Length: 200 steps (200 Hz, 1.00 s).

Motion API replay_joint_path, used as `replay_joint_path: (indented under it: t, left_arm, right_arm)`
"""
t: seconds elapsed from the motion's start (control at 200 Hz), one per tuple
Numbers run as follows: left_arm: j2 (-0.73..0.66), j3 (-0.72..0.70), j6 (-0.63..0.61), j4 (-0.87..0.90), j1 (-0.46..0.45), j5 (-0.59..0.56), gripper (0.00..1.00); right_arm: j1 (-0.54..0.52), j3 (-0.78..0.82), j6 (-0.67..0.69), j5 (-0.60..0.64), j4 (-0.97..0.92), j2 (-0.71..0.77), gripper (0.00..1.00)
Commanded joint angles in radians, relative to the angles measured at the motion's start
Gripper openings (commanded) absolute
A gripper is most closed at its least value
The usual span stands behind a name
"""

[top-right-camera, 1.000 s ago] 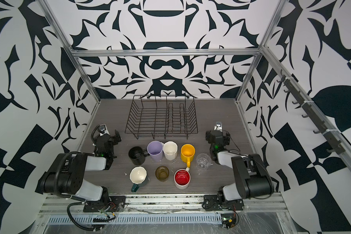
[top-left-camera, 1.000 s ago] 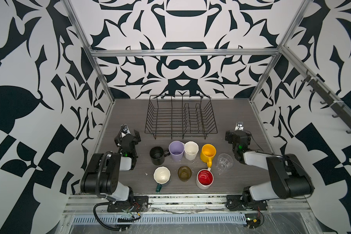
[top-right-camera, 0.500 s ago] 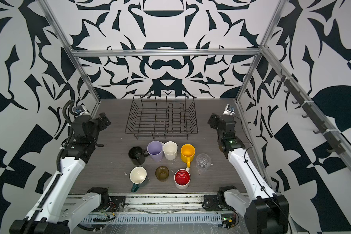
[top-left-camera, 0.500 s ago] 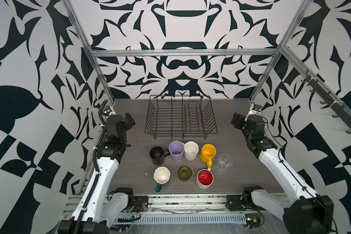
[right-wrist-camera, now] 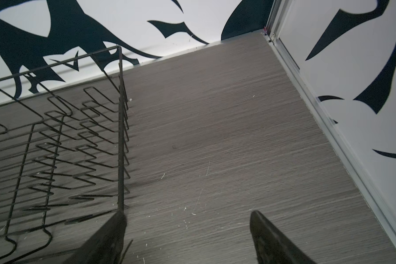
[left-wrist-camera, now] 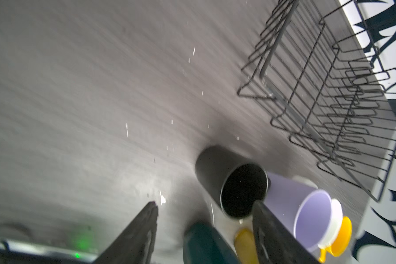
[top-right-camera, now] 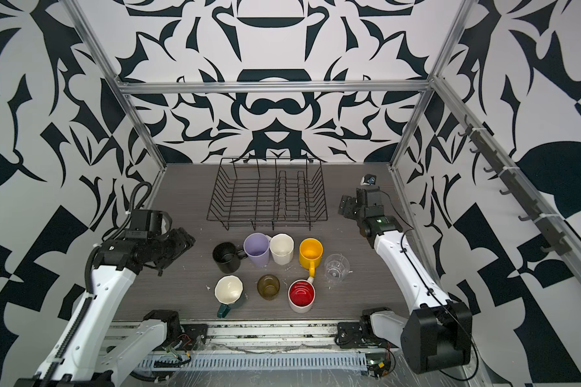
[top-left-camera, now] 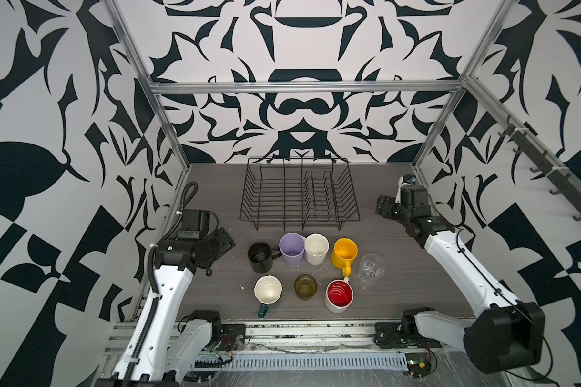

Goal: Load cups into a dish rack
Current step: Pick up the cup from the center of the table.

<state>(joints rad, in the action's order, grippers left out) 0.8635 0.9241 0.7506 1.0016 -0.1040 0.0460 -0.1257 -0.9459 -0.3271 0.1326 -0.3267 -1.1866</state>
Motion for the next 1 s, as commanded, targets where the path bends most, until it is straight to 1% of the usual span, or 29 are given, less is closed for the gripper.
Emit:
replay_joint_path:
  t: [0.0,0.15,0.255,0.325,0.465,0.665,0.845,0.96,0.995]
  left_arm:
    - [-0.034,-0.046,0.102,0.085,0.002,0.093,0.68]
    - [-0.041,-0.075,0.118,0.059,-0.014,0.080,0.67]
    - [-0.030,-0.111,0.135,0.008,-0.024,0.112,0.66]
    - [-0.016,-0.123,0.144,-0.013,-0.043,0.110,0.65]
    - [0.016,-0.118,0.153,-0.060,-0.089,0.073,0.65]
    - [0.081,-0.147,0.184,-0.132,-0.163,0.027,0.65]
    - [0.148,-0.165,0.185,-0.183,-0.204,0.004,0.65]
    - [0.189,-0.154,0.180,-0.182,-0.238,-0.047,0.65]
    - [0.199,-0.153,0.181,-0.214,-0.246,-0.060,0.65]
  right_arm:
    - [0.002,-0.042,0.016,-0.026,0.004,0.002,0.87]
    - [0.001,-0.075,0.016,-0.061,-0.001,-0.029,0.87]
    - [0.001,-0.085,0.016,-0.067,-0.011,-0.032,0.87]
    - [0.001,-0.075,0.009,-0.067,-0.012,-0.022,0.87]
    - [0.002,-0.047,0.000,-0.076,-0.021,-0.006,0.87]
    - [0.001,-0.053,0.008,-0.074,-0.048,0.005,0.87]
    - [0.001,-0.059,0.007,-0.077,-0.055,0.010,0.87]
    - [0.002,-0.054,0.008,-0.082,-0.057,0.014,0.87]
    - [0.001,-0.051,0.008,-0.083,-0.057,0.013,0.87]
